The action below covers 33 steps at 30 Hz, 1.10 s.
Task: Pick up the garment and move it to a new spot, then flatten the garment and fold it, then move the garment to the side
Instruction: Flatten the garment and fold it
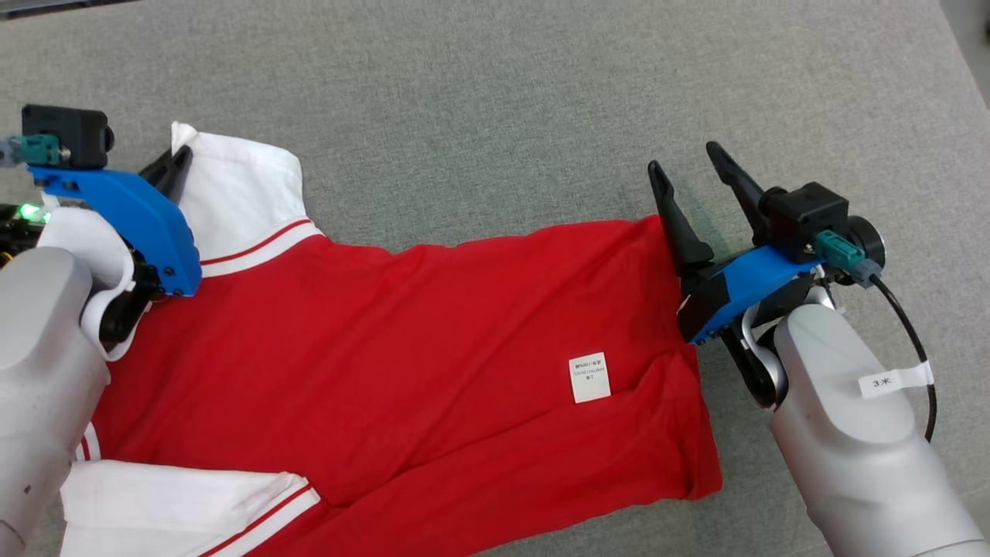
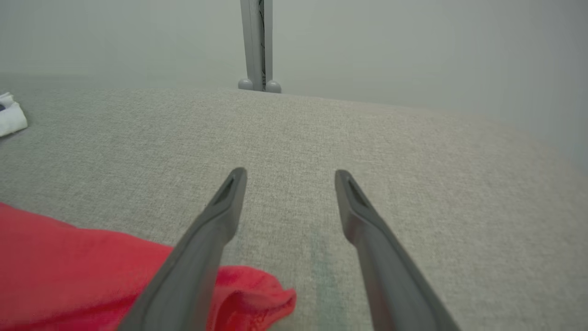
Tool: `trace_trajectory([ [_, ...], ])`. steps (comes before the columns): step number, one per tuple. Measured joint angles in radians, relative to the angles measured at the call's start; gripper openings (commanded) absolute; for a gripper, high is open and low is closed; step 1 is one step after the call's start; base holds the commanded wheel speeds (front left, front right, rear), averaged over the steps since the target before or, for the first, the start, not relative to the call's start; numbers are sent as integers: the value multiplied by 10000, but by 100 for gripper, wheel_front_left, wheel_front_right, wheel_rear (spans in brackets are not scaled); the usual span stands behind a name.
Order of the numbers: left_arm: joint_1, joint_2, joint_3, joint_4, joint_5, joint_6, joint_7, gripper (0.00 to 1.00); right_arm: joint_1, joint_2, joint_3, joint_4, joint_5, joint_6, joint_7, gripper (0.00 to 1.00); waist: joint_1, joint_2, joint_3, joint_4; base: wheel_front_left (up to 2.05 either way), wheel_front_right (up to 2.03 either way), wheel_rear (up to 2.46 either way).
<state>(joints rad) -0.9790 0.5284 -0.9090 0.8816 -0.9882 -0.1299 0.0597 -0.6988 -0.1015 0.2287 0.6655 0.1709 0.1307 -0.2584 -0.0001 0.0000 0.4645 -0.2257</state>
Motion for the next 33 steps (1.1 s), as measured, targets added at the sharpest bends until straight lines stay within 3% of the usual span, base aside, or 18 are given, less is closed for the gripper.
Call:
trace_trajectory([
  [22,-154,-8,-1475,146,-681,0,-1998,0,291,-593,1183,748,1312,-2,3101,100,0,0,-638,523,0,0,0],
  [23,-184,-15,-1546,138,-692,0,-2040,0,294,-621,1204,719,1329,-2,3150,31,0,0,-628,549,0,0,0],
  [24,-219,-27,-1618,138,-702,0,-2082,0,306,-648,1189,683,1346,-2,3154,0,0,-1,-621,583,0,0,0],
  [33,-502,-86,-1820,307,-846,0,-2840,0,269,-688,848,372,1106,2,2516,0,1,0,-794,836,0,0,0],
])
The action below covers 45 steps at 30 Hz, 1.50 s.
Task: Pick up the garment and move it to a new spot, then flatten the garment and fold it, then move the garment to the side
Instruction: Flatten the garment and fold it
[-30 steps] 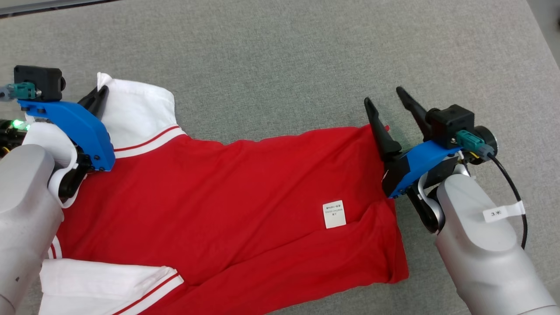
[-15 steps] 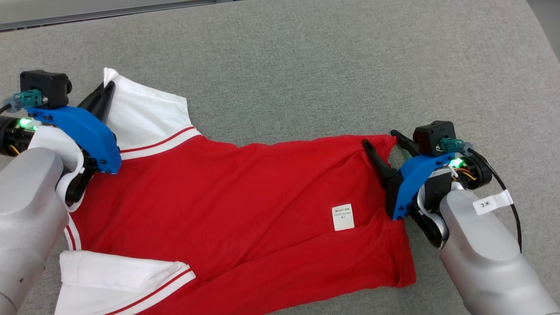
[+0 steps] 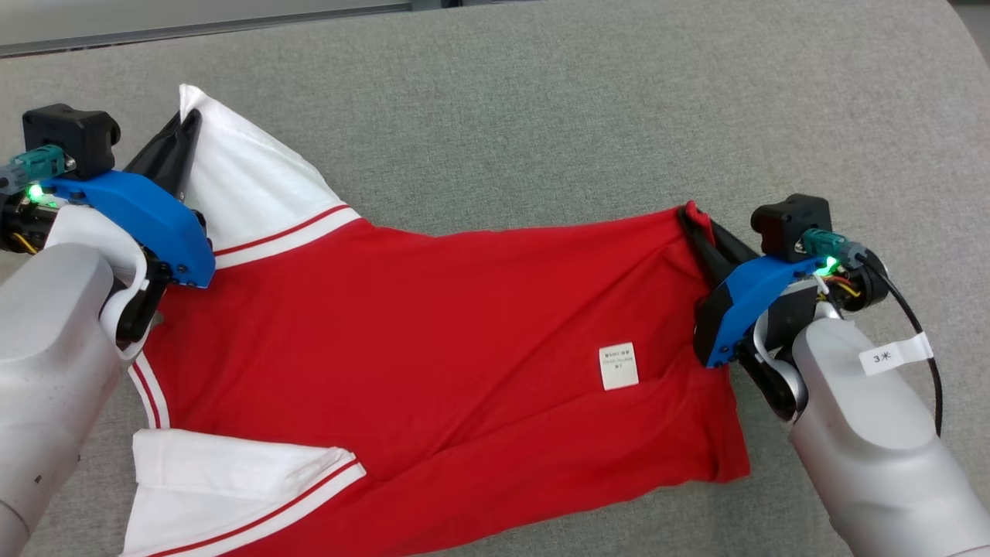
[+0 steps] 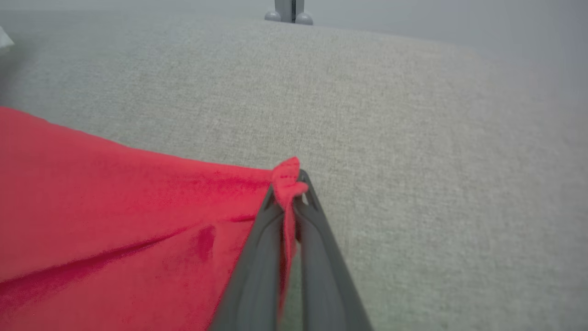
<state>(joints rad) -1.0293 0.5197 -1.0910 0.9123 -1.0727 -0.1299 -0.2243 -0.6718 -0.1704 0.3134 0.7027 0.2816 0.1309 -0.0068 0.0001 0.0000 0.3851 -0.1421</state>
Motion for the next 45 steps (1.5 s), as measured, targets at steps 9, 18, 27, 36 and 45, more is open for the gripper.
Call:
trace_trajectory([
  [9,-7,-226,360,-384,59,0,-359,0,-524,180,-364,961,-698,-2,-1465,0,-1,-1,-423,428,0,0,0],
  [18,1804,71,2571,-2483,1555,0,-374,0,-435,255,-660,1778,-798,0,-2428,0,0,0,-558,837,0,0,0],
  [27,4752,-77,4681,-5156,3114,326,-376,0,409,111,-1281,988,-1074,-2,-2545,0,-1,-1,-845,1208,0,0,0],
  [36,7199,-646,5827,-6280,3578,424,-374,0,1492,81,-1664,407,-1273,-2,-2546,0,-2,-1,-1225,1540,0,0,0],
  [45,9121,-1651,7043,-6362,3825,416,-374,0,2450,71,-1952,-219,-1323,-2,-2554,0,-2,-1,-1565,1768,0,0,0],
])
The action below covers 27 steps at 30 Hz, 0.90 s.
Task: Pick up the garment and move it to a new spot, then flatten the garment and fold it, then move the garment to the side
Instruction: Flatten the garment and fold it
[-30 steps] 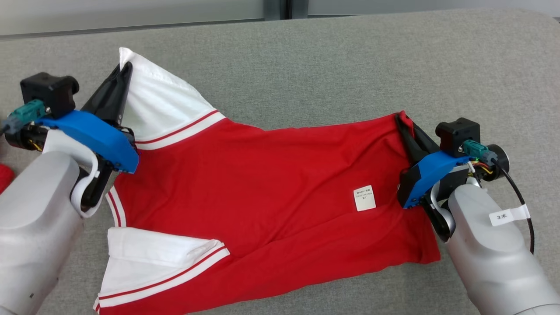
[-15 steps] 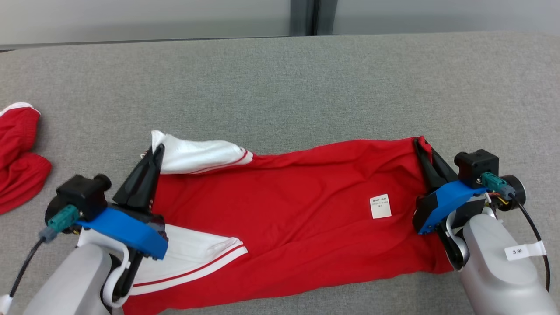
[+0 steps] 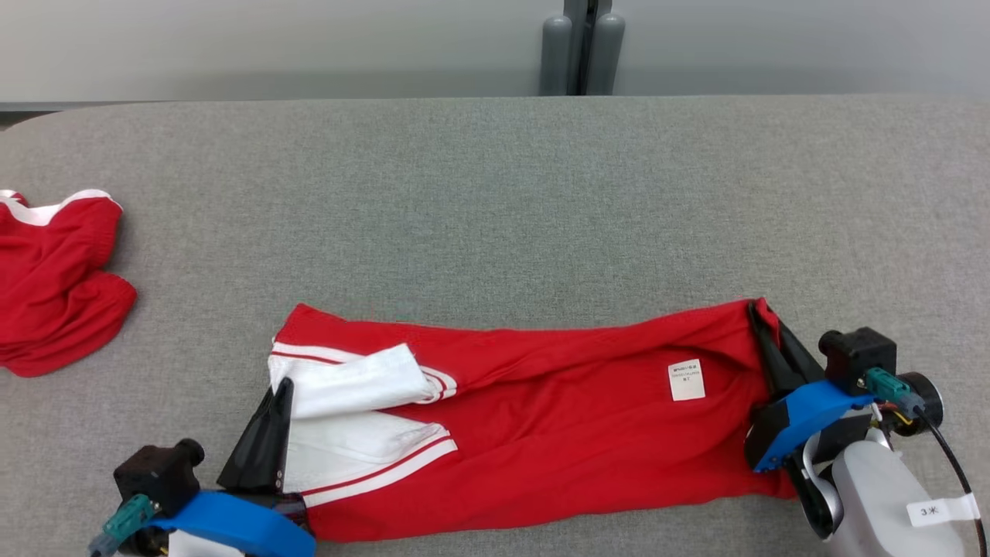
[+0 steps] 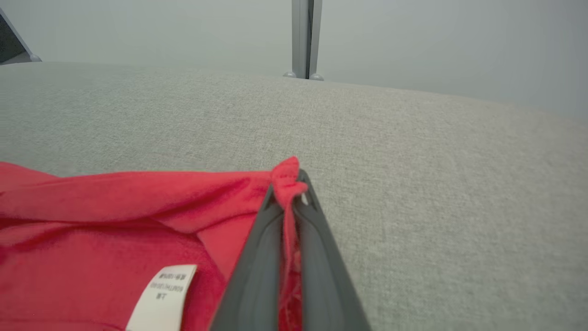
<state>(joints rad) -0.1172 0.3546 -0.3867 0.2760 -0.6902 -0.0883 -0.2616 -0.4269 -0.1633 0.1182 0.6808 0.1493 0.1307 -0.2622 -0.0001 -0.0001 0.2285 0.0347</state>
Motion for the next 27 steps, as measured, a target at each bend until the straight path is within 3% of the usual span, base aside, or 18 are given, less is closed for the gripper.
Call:
trace_trajectory([
  [4,462,-209,238,219,334,-100,0,0,650,23,-31,-395,65,0,0,0,0,0,-187,67,0,0,0],
  [5,518,-286,316,268,401,-107,0,0,784,21,-36,-523,109,0,0,10,0,0,-234,82,0,0,0],
  [6,565,-387,472,293,458,-111,0,0,900,19,-50,-679,130,0,2,49,0,0,-279,89,0,0,0],
  [7,595,-456,635,293,570,-136,0,22,1009,19,-58,-880,176,0,0,96,0,0,-318,88,0,0,0],
  [8,634,-520,823,297,700,-142,0,100,1122,15,-98,-1032,211,2,2,100,0,0,-362,89,0,0,0],
  [20,1398,-1891,3877,-1078,2966,-328,-2,100,2241,-268,-562,-3720,349,0,-2,100,1,0,-629,2,0,0,0],
  [27,1546,-2663,5304,-1923,4403,-359,-2,100,1910,-188,-596,-2953,401,0,-2,100,2,0,-582,127,0,0,0],
])
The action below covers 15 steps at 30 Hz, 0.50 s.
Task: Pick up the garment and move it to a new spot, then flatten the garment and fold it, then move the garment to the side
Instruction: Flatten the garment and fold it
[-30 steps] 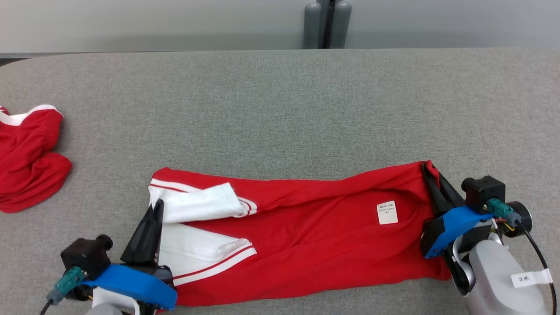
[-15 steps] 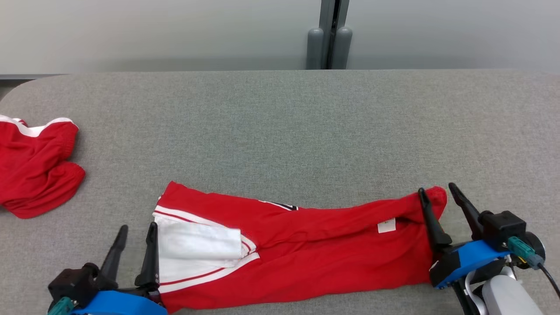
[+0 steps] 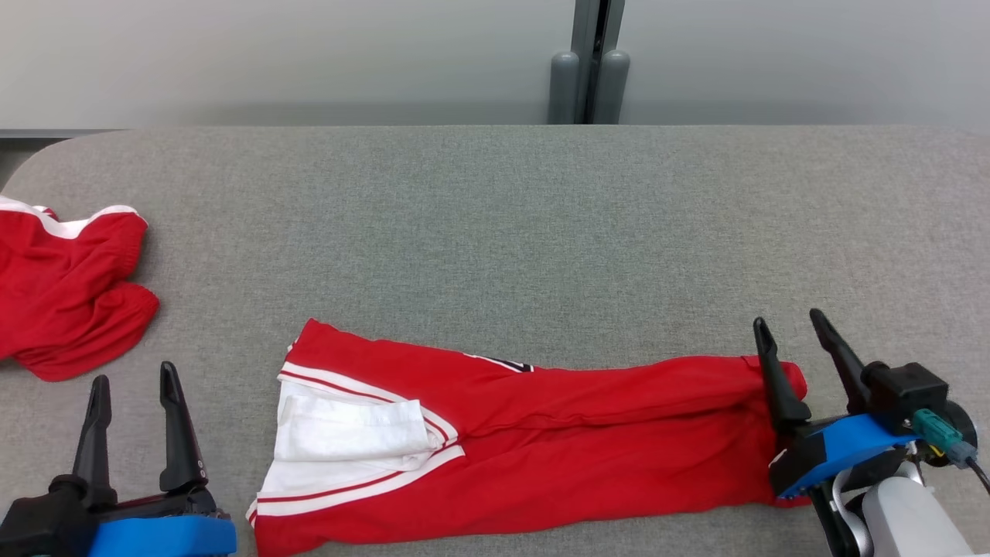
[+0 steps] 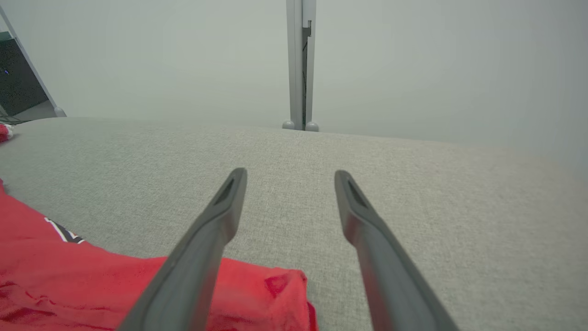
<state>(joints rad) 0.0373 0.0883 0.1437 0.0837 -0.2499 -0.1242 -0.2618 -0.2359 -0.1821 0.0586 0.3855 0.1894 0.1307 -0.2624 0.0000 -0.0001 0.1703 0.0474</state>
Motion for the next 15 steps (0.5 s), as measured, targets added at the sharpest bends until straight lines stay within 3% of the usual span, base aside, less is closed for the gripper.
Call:
trace_trajectory([
  [8,33,-305,550,-244,945,-10,0,100,-484,236,4,2713,2,0,4,100,0,1,20,165,0,0,0],
  [15,39,-357,696,-190,1350,-52,0,100,-686,454,132,4182,94,0,-31,100,0,1,20,110,0,0,0],
])
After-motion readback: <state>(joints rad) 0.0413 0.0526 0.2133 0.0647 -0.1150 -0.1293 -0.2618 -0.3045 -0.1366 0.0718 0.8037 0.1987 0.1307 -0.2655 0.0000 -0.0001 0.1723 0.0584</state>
